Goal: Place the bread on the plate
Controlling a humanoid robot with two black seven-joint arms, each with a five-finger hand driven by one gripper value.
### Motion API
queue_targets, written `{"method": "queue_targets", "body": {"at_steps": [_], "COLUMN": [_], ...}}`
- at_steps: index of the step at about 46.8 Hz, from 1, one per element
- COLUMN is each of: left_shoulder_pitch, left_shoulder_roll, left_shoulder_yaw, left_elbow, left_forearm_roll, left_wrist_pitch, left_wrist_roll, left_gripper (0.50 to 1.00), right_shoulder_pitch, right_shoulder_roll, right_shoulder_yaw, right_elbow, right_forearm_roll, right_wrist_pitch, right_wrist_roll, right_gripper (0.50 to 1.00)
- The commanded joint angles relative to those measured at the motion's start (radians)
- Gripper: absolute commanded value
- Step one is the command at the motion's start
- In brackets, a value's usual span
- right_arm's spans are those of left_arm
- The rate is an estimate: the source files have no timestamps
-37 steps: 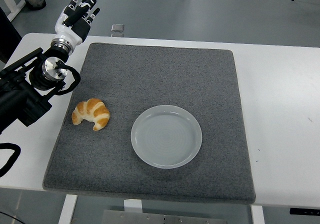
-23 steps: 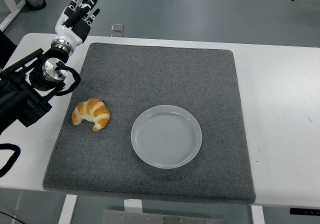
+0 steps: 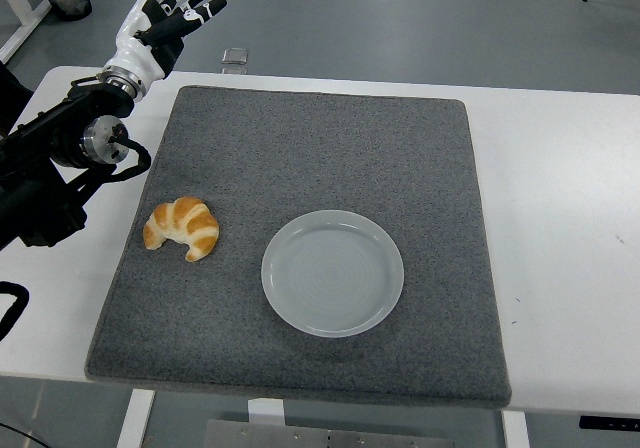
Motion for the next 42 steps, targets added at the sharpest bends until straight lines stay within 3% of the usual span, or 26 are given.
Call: {"method": "queue_targets", "body": {"at_steps": [1, 9, 25, 36, 42], "left_shoulder_pitch": [0.002, 0.008, -0.131, -0.161, -0.153], "left_shoulder_roll": [0.016, 0.097, 0.349, 0.473, 0.537], "left_shoulder_yaw": [0.000, 0.029, 0.405, 0.469, 0.471], "left_elbow": [-0.005, -0.106, -0.388, -0.493, -0.534], "left_forearm_roll": [0.051, 0.106, 0.125, 0.375, 0.517], "left_wrist_pitch": [-0.022, -0.115, -0.157, -0.188, -0.237], "left_wrist_roll": [-0.001, 0.005, 0.016, 0.016, 0.014], "left_gripper": [0.994, 0.994, 0.990, 0.984, 0.979], "right_shoulder_pitch": [0.000, 0.000, 0.001, 0.000, 0.000], "right_shoulder_roll": [0.000, 0.000, 0.000, 0.000, 0.000], "right_shoulder_yaw": [0.000, 0.000, 0.000, 0.000, 0.000], "right_elbow": [0.000, 0.000, 0.000, 0.000, 0.000], "right_forearm_roll": [0.000, 0.000, 0.000, 0.000, 0.000], "right_wrist_pitch": [0.000, 0.000, 0.000, 0.000, 0.000], "right_wrist_roll": [-0.001, -0.001, -0.001, -0.001, -0.001], "right_gripper": [0.952, 0.952, 0.952, 0.952, 0.952]}}
